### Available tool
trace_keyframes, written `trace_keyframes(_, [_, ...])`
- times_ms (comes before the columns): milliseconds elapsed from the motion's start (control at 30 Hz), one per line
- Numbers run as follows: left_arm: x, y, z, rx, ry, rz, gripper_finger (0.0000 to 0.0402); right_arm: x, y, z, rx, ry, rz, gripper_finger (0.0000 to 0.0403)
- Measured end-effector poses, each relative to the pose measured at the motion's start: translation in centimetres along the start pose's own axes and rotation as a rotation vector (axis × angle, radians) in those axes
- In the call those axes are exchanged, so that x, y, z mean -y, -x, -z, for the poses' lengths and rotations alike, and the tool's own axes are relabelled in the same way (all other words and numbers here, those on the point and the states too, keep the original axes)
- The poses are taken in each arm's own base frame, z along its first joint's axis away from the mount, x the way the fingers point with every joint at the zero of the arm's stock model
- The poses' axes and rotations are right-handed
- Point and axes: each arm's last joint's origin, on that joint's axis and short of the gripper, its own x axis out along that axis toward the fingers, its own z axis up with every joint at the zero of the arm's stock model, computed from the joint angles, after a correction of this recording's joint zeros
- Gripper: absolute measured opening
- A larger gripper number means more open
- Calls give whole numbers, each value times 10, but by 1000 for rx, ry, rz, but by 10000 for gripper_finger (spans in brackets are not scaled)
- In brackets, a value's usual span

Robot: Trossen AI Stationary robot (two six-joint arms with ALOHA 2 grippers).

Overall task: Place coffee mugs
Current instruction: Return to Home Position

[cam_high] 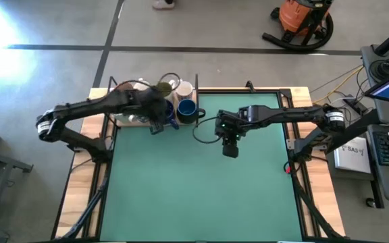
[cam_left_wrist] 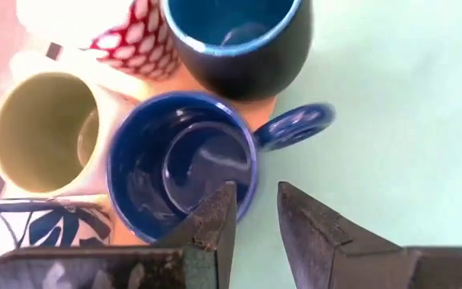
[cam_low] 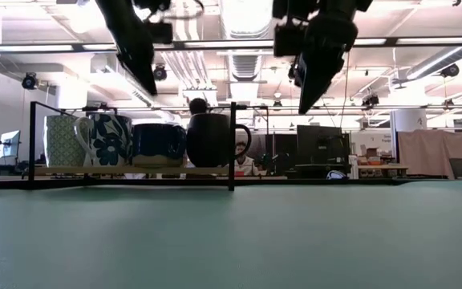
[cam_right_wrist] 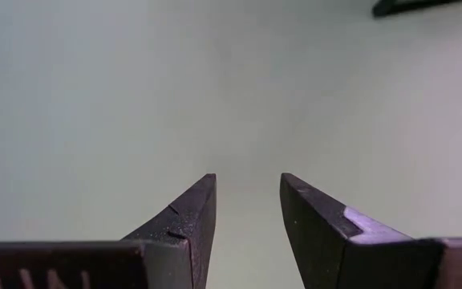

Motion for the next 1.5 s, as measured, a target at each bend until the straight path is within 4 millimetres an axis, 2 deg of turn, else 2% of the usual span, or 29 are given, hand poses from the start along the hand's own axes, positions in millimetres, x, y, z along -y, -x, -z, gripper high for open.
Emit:
trace_keyframes(167, [4,34,14,93,60,18,76,-1,15,12,118,33,-1,128])
trace_keyframes(300, [9,52,36,141,126,40,76,1,19,38,185,-17,-4,128])
trace_keyframes(567, [25,66,79,319,235,136,76,1,30,86,347,-96,-27,128])
trace_keyframes(867, [45,48,109,589,239,262,76,5,30,139,534,-177,29,128])
trace_keyframes(1067, [52,33,119,664,228,297,76,8,24,164,650,-192,46,128])
trace_keyframes(1200, [57,23,124,676,222,309,76,11,20,179,692,-224,124,128])
trace_keyframes(1500, [61,9,128,694,220,315,76,17,-20,209,900,-323,85,128])
